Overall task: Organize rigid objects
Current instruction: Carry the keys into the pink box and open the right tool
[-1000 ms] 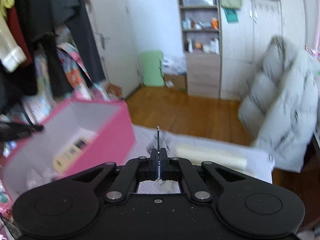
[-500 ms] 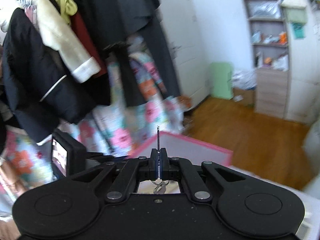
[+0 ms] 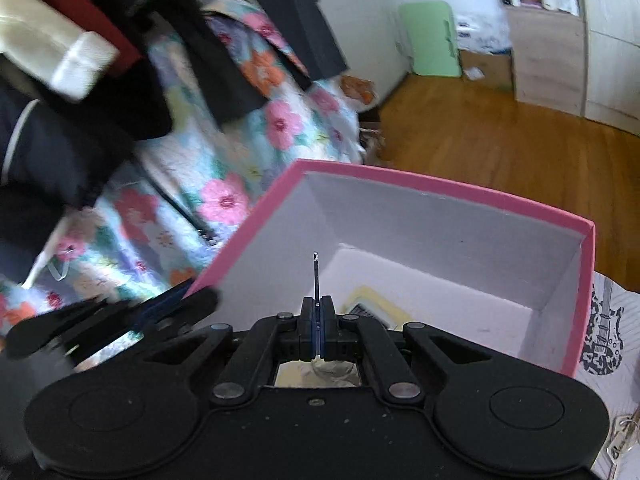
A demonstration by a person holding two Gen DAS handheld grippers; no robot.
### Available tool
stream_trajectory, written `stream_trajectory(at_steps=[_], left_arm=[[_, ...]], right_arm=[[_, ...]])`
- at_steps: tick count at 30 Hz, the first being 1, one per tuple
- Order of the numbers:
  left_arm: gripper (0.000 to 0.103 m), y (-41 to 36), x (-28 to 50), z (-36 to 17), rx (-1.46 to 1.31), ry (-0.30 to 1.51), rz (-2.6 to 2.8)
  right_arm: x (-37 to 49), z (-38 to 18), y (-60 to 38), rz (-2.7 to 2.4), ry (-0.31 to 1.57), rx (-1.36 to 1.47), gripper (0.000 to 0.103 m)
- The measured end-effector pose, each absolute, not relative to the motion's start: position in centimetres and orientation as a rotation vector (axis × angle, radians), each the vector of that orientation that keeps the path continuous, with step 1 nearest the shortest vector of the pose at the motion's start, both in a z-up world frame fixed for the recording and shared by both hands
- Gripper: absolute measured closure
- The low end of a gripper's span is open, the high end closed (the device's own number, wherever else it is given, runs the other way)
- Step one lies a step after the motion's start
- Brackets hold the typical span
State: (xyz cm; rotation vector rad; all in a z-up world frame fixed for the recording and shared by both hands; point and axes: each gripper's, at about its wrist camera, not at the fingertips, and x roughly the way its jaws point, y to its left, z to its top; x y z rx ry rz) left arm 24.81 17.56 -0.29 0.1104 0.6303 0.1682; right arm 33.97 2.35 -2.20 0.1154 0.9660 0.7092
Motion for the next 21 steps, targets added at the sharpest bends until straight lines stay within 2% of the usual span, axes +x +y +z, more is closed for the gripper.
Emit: stream_trajectory(at_steps=[5,7,12,17,21], left_arm=[[0.097,17.3,24.7,-0.3,0.116,0.627,0.169],[0.097,17.1,24.7,-0.3,0.119,0.628,0.17],[0.097,16.9,24.7,-0.3,0.128,0.628,0.169],[0.096,16.8,24.8,-0.3,0.141,0.63,0.174],[0.096,16.2,24.9,-0.3,0.172,0.633,0.187]], right_arm=[[34.7,-2.3,2.8,0.701,0.973,0.114,0.099],[34.9,-2.2,3.0,0.686,0.971,0.126,0.093],[33.8,-0.9,1.1,0.655,0.906,0.133,0.093],[30.6,1.6,-2.6,0.639,0.841,0.141,0.092],[27.3,3.1,-6.4,0.602,0.795,0.15,0.085]])
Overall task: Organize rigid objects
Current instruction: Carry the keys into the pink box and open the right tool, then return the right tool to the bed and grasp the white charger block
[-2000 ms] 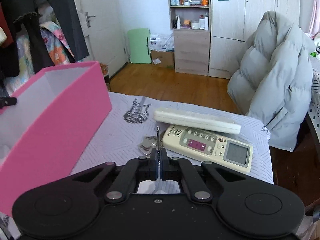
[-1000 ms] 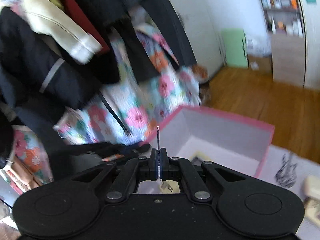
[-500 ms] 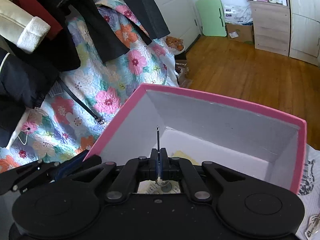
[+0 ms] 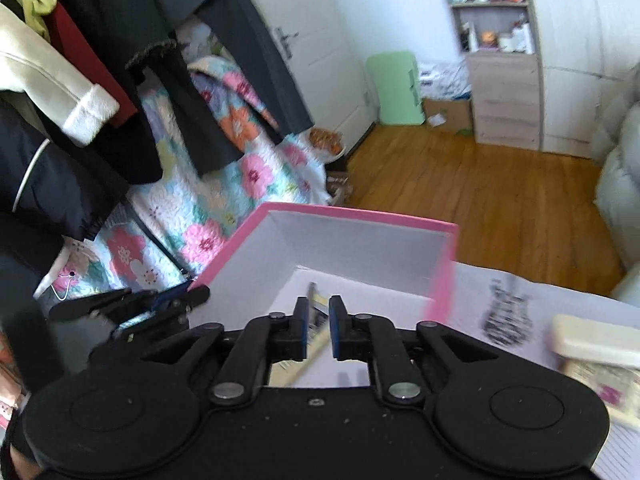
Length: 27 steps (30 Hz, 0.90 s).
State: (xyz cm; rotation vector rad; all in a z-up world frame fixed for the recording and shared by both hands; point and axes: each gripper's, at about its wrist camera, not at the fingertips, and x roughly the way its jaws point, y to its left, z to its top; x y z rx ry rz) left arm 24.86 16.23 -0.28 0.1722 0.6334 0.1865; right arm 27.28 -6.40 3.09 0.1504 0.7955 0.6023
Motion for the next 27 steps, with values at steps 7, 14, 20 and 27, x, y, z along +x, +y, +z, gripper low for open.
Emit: stream_trajectory(at_steps=[7,14,20,27], left_arm=[[0.096,16.2,25.1,-0.4,0.185,0.654,0.181],[0.096,15.9,25.4,-0.5,0.224,0.659,0.187],[0.096,15.9,25.2,-0.5,0.226,0.658,0.191],[0.096,15.9,25.1,-0.5,0.214,0.657,0.191]], right_arm=[[21.7,2.7,-14.2,0.458,0.755,0.19,0.081],[19.1,-1.3,-18.6,0.344,0.831,0.206,0.073],[17.8,-4.8,-18.2,0.227,0.873,0.05,0.057],[17.8,-6.4,-18.8,0.171,0.889,0.083,0.035]])
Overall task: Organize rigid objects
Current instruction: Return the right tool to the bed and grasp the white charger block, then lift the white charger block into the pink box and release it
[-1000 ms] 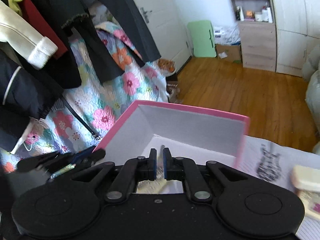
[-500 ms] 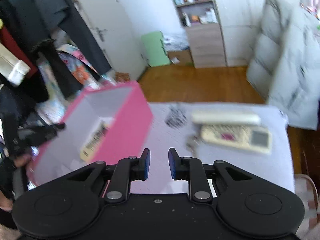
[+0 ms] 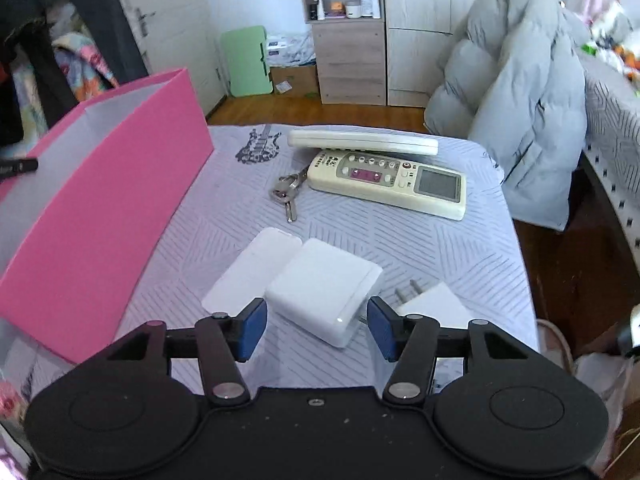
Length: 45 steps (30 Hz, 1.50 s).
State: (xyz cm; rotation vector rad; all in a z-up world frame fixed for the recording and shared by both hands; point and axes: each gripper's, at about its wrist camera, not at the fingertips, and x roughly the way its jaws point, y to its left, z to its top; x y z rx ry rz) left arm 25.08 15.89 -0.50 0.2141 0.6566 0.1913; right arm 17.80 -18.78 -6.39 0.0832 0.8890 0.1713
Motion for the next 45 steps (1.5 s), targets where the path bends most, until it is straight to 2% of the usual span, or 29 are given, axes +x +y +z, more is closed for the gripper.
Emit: stream_trajectory(at_steps=[2,7,8,10,12,20,28,33,35,37,45], left_arm=[[0.096,15.8,25.1,-0.5,0.216,0.656,0.19],[0.096,15.8,25.0,-0.5,0.21,0.653,0.19],[0.096,15.7,25.0,-0.5,0.21,0.65,0.191],[0.096,15.7,25.0,-0.5,0.209,0.65,0.19],[0.096,15.7,25.0,-0.5,0.208,0.651,0.19],[0.096,15.8,25.1,-0.5,0.202,0.649,0.187],[0.096,15.9,25.0,-0.5,0.198,0.646,0.182],[0.096,15.9,24.9,-0.5,0.196,0.642,0.181],[0.096,15.9,24.8,-0.5,0.195,0.641,0.181],[0.096,15.9,24.8,-0.5,0.196,0.64,0.182],[0.096,16.0,24.7,-0.6,0.193,0.64,0.177]], right_arm=[[18.3,-6.6,-18.5,0.172,0.88,0.096,0.029],[19.6,-7.6,-16.9,0.115,0.862,0.006,0.028],[19.6,-7.8,-16.5,0.099,0.851,-0.027,0.028],[19.4,-8.2,-15.6,0.067,0.822,-0.105,0.035],[19.0,-8.3,-15.3,0.076,0.794,-0.155,0.035],[17.7,-6.9,-15.8,0.143,0.744,-0.11,0.042],[18.2,-7.5,-15.0,0.182,0.784,-0.131,0.041],[17.1,-8.1,-15.2,0.186,0.798,-0.157,0.032],[16.8,-8.4,-15.1,0.187,0.784,-0.175,0.032],[16.7,-8.4,-15.3,0.178,0.767,-0.166,0.037],[16.1,-6.9,-14.9,0.164,0.683,-0.134,0.038]])
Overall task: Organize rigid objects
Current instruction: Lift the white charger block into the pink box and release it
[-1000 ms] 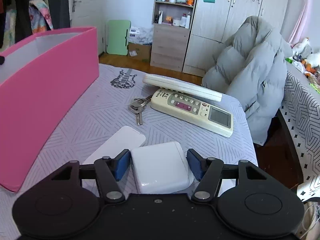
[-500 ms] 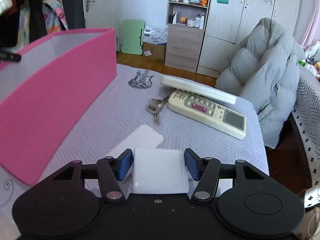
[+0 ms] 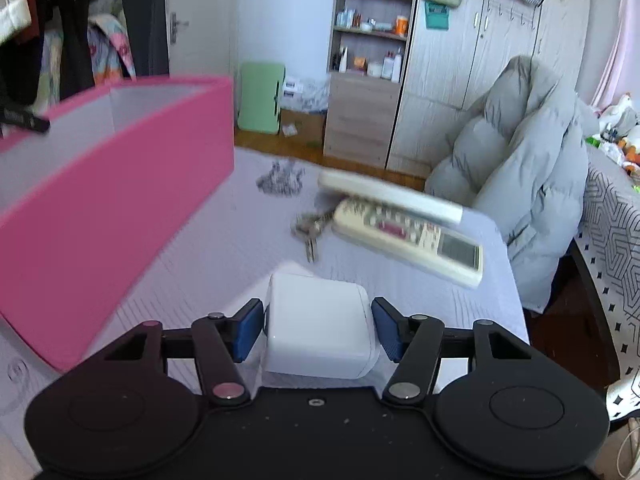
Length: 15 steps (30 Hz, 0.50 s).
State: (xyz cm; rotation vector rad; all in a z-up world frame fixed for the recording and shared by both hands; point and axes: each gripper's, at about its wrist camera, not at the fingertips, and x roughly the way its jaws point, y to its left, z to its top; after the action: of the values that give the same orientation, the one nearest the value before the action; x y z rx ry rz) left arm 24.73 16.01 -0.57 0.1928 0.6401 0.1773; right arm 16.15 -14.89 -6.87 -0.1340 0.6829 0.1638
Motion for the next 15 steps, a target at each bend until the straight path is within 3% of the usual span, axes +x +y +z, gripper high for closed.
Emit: stream_trajectory(at_steps=[11,15], left_arm=[[0.094,16.0,24.8,-0.5,0.184,0.636,0.171],[0.094,15.9,24.7,-0.5,0.181,0.632,0.167]], right_arm=[[17.1,1.4,-10.8,0.359,0.444,-0.045,0.038],[20.0,3.9,-7.3,0.575,0.551,-0.057,0.038]])
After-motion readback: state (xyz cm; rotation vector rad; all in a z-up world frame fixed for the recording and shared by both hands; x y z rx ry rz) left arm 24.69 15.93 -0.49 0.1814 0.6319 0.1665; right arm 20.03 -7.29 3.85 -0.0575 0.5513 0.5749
